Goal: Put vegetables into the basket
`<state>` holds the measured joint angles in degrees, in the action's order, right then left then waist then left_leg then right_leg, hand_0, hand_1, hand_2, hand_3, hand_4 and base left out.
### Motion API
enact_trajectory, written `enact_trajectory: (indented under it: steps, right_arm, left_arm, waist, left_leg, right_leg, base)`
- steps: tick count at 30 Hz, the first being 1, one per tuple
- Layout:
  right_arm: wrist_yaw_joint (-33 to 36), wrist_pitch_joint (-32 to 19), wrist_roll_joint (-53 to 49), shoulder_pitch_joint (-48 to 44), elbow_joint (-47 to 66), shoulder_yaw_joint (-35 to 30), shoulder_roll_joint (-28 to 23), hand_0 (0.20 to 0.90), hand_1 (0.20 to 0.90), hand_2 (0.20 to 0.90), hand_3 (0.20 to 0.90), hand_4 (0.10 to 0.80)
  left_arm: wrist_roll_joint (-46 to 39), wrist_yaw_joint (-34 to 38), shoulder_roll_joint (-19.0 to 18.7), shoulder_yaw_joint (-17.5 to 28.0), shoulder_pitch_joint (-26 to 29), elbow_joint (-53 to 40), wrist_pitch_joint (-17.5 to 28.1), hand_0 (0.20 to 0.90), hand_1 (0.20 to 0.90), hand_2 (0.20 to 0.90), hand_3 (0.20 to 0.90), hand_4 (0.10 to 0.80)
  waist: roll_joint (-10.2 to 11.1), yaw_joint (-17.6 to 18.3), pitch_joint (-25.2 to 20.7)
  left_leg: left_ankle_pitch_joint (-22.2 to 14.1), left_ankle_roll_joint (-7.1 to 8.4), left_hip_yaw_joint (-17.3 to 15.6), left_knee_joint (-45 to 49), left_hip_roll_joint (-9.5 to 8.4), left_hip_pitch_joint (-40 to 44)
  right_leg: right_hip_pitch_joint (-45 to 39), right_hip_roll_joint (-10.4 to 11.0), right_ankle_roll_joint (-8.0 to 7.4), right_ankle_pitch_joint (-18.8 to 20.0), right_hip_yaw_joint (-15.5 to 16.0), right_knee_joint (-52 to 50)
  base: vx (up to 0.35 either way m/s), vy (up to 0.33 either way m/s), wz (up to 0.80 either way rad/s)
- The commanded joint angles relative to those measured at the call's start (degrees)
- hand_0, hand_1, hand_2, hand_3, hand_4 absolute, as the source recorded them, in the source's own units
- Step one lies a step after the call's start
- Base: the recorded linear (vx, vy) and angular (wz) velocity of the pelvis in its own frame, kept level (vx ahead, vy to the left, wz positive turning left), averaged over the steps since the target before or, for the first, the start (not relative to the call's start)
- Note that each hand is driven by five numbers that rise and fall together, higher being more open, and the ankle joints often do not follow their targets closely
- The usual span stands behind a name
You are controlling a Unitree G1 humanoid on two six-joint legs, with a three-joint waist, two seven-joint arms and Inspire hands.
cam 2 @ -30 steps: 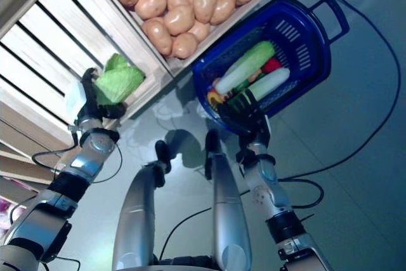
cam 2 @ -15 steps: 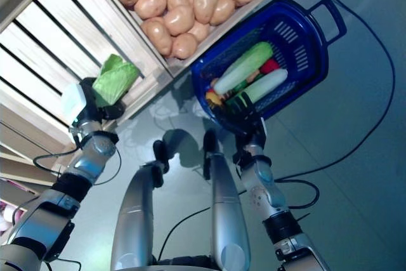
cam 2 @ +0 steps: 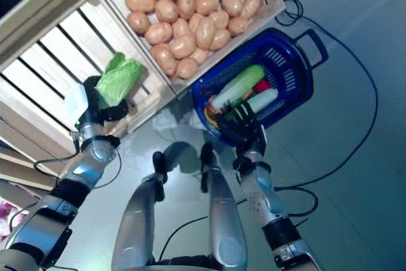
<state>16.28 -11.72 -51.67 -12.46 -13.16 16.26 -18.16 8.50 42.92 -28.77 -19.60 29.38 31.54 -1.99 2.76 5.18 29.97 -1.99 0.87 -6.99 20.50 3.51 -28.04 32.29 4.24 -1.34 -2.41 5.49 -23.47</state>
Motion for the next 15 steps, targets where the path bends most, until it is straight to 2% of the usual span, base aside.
enact_trajectory:
  steps: [1,8,10,11,13,15]
  right_arm:
    - [-1.8,-5.9,4.1,1.1,8.1,-4.1,-1.0,0.9,0.9,0.9,0.9,0.8]
    - [-3.6,-6.3,4.3,7.9,8.7,-7.4,-0.1,0.9,0.9,0.9,0.9,0.8]
    - [-4.2,-5.4,5.1,10.4,9.8,-8.7,0.5,0.9,0.9,0.9,0.9,0.8]
    - [-4.2,-5.4,5.1,10.4,9.8,-8.7,0.5,0.9,0.9,0.9,0.9,0.8]
    - [-4.0,-4.9,5.6,12.5,10.2,-9.7,1.5,0.9,0.9,0.9,0.9,0.8]
    - [-3.8,-4.6,6.1,13.3,10.3,-9.7,2.1,0.9,0.9,0.9,0.9,0.8]
  left_arm:
    - [4.6,4.6,-4.8,4.5,0.4,-10.2,7.7,0.3,0.3,0.3,0.3,0.4]
    - [6.0,2.2,-2.9,10.1,-10.5,-23.2,15.0,0.3,0.3,0.3,0.3,0.4]
    - [3.0,-1.7,-1.6,12.8,-14.8,-28.2,17.8,0.3,0.3,0.3,0.3,0.4]
    - [3.0,-1.7,-1.6,12.8,-14.8,-28.2,17.8,0.3,0.3,0.3,0.3,0.4]
    - [-8.7,-9.8,0.7,15.0,-18.9,-32.5,22.8,0.3,0.3,0.3,0.3,0.4]
    - [-18.1,-15.7,2.3,15.5,-20.6,-34.2,24.5,0.3,0.3,0.3,0.3,0.4]
  waist:
    - [-0.9,-1.2,-0.5]
    - [-2.2,-2.6,-6.4]
    - [-2.3,-3.1,-8.6]
    - [-2.3,-3.1,-8.6]
    - [-2.4,-3.6,-11.4]
    - [-2.3,-3.7,-12.4]
  left_leg:
    - [2.1,1.16,0.0,-2.9,-1.67,2.0]
    - [3.9,1.65,1.6,-12.2,-2.71,11.2]
    - [4.1,1.68,2.0,-14.9,-2.96,14.4]
    - [4.1,1.68,2.0,-14.9,-2.96,14.4]
    - [3.8,1.46,2.0,-17.2,-2.98,17.6]
    - [3.7,1.4,2.1,-18.1,-2.92,19.1]
  right_leg:
    - [-7.0,1.3,-1.96,0.8,2.3,4.8]
    - [-17.2,2.4,-2.7,1.7,4.8,12.9]
    - [-20.9,2.6,-2.87,2.1,5.5,15.8]
    - [-20.9,2.6,-2.87,2.1,5.5,15.8]
    - [-24.4,2.7,-2.98,2.2,6.5,18.2]
    - [-26.0,2.6,-3.07,2.4,6.8,19.1]
  base:
    - [0.055,0.052,0.03]
    - [0.105,0.057,0.03]
    - [0.104,0.044,0.03]
    - [0.118,0.035,0.01]
    - [0.145,0.053,0.1]
    - [0.106,0.048,0.05]
